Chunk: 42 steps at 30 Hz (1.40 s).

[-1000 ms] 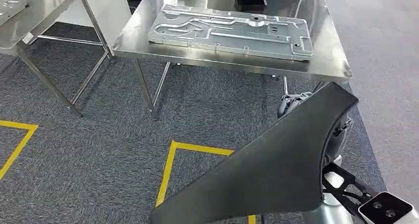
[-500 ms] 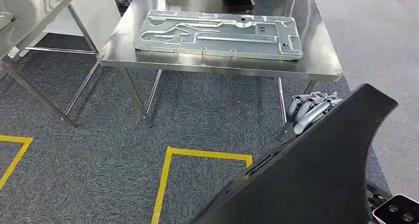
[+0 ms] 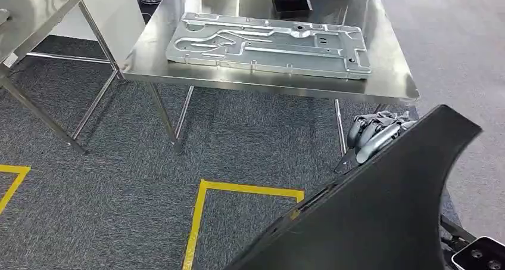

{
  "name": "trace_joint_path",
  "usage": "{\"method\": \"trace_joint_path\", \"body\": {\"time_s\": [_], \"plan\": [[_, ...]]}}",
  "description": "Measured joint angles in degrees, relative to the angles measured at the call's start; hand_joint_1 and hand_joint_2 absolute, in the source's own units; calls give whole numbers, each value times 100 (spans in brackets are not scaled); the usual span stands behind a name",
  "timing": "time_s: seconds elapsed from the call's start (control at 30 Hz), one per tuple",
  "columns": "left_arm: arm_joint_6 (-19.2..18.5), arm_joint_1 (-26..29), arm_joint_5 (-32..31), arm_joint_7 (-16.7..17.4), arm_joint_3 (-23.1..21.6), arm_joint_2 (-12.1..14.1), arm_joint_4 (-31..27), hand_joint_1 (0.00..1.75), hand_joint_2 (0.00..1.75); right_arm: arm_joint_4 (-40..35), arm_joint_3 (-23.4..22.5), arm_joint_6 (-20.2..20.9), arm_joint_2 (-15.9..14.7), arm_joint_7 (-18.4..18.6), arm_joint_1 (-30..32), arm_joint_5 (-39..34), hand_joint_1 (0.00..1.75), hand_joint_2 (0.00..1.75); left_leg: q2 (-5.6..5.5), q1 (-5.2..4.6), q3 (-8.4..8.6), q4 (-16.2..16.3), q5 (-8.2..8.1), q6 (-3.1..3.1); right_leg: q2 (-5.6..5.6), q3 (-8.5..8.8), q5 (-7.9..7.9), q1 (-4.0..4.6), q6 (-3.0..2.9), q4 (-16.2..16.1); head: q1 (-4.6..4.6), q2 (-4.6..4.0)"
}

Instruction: Take the parts from the cabinet and place them on the table.

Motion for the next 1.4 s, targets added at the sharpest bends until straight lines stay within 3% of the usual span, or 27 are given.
{"method": "trace_joint_path", "body": {"time_s": [0.03,0.1,0.13,0.27,0.3,0.33,0.43,0.47,0.5,0.53,0.6,0.63,0.67,0.8,0.83,0.87,0.93,0.97,1.0,1.03,1.1,1.13,1.17,1.27,1.33,1.37,1.4], "plan": [[-4,-2,-20,0,0,0,0,0,175,-2,-7,0,0,0,0,0,175,175,-1,-4,44,0,-27,-7,-2,133,281,2,-19,-347,0,0],[-9,-8,-41,-4,0,0,0,0,175,-37,-33,15,0,0,-1,-35,175,175,7,-17,156,0,-98,-25,-81,627,916,22,-101,-1476,0,0],[-13,-7,-48,-4,2,0,0,0,175,-46,-55,35,0,-2,-1,-70,175,175,16,-33,173,-1,-128,-50,-241,762,900,72,-153,-1736,2,0],[-24,-15,-101,-9,2,9,0,0,175,-74,-159,196,2,0,1,-192,175,175,111,-47,214,-26,-192,-171,-120,745,863,104,-233,-1802,0,0],[-24,-28,-114,-9,2,22,-9,0,175,-94,-184,232,7,-2,3,-203,175,175,118,-55,228,-11,-243,-207,-95,820,888,17,-260,-1884,0,0],[-31,-36,-118,-11,4,13,-9,0,175,-105,-206,260,15,0,-4,-208,175,175,70,-48,203,158,-335,-228,-73,876,875,25,-288,-1919,-11,0],[-31,-38,-140,-11,22,28,-9,0,175,-111,-256,321,46,0,33,-203,175,175,29,13,-511,1478,-890,-316,1,916,835,24,-336,-1914,-13,0],[-33,-28,-146,-9,31,28,-9,0,175,-111,-262,321,46,0,48,-201,175,175,29,25,-729,1795,-927,-340,47,923,820,23,-328,-1904,-13,0],[-37,-17,-153,-4,35,26,-9,0,175,-111,-282,321,48,0,64,-201,175,175,29,39,-800,1799,-800,-355,91,943,796,21,-318,-1896,-13,0],[-44,-15,-153,-2,37,26,-9,0,175,-111,-293,321,48,0,75,-192,175,175,28,52,-724,1508,-533,-361,128,972,767,17,-304,-1882,-13,0],[-48,-24,-160,-4,48,37,-9,0,175,-120,-304,297,55,0,77,-135,175,175,24,71,-311,461,115,-353,155,1045,684,9,-278,-1839,-13,0],[-50,-29,-171,-7,57,42,-9,0,175,-129,-313,273,59,0,84,-98,175,175,-4,71,-163,174,120,-332,167,1063,651,5,-249,-1830,-11,0],[-61,-44,-181,-11,72,39,-9,0,175,-133,-317,258,61,0,83,-90,175,175,-15,28,-156,95,106,-302,194,1045,628,40,-210,-1798,-11,0],[-77,-55,-232,-9,90,39,-11,0,175,-190,-332,192,63,0,99,-44,175,175,-18,34,-142,66,107,-147,196,1065,590,19,-64,-1838,-13,0],[-81,-57,-238,-9,90,39,-11,0,175,-212,-337,192,63,0,102,-37,175,175,-12,46,-104,34,115,-114,104,1052,532,1,-33,-1728,-11,0],[-81,-60,-243,-9,90,42,-11,0,175,-223,-341,184,63,-2,93,-33,175,175,-7,45,-90,27,99,-75,28,890,357,6,-9,-1426,-11,0],[-96,-52,-275,-7,92,42,-11,0,175,-229,-354,136,63,0,117,-24,175,175,9,37,-78,28,74,-43,3,341,-61,-8,32,-437,-11,0],[-101,-49,-284,-9,92,42,-11,0,175,-232,-358,114,63,0,127,-22,175,175,16,31,-73,31,59,-37,3,107,-147,-14,40,-63,-11,0],[-105,-48,-299,-7,92,42,-11,0,175,-232,-365,96,63,0,135,-15,175,175,16,28,-54,32,43,-44,1,-17,-88,-20,41,59,-11,0],[-116,-46,-312,-7,92,42,-11,0,175,-232,-367,90,63,0,140,-13,175,175,15,28,-20,32,18,-47,0,15,119,-26,34,-111,-11,0],[-120,-47,-326,-9,92,42,-11,0,175,-242,-374,90,61,-2,139,-7,175,175,13,25,87,31,-45,-75,-19,444,752,-24,-16,-1112,-11,0],[-122,-46,-326,-9,92,39,-11,0,175,-256,-376,87,61,-2,139,-7,175,175,13,24,125,29,-79,-95,-53,660,989,-15,-60,-1612,-11,0],[-125,-49,-328,-9,92,39,-11,0,175,-262,-378,85,63,0,135,-7,175,175,15,-12,135,41,-111,-141,-87,726,885,41,-93,-1748,-11,0],[-136,-54,-334,-13,92,39,-11,0,175,-282,-378,61,57,0,153,2,175,175,41,2,151,3,-143,-217,-46,707,871,56,-158,-1767,-11,0],[-142,-65,-334,-17,92,46,-20,0,175,-308,-382,52,57,0,159,9,175,175,37,10,189,58,-219,-288,-33,815,884,-11,-225,-1874,-11,0],[-151,-64,-337,-20,94,46,-20,0,175,-326,-382,48,55,0,149,9,175,175,31,7,99,295,-352,-302,-38,861,862,-13,-266,-1892,-17,0],[-151,-61,-337,-20,96,48,-20,0,175,-330,-382,33,55,0,152,11,175,175,27,15,-106,705,-544,-318,-41,882,848,-12,-288,-1892,-15,0]]}}
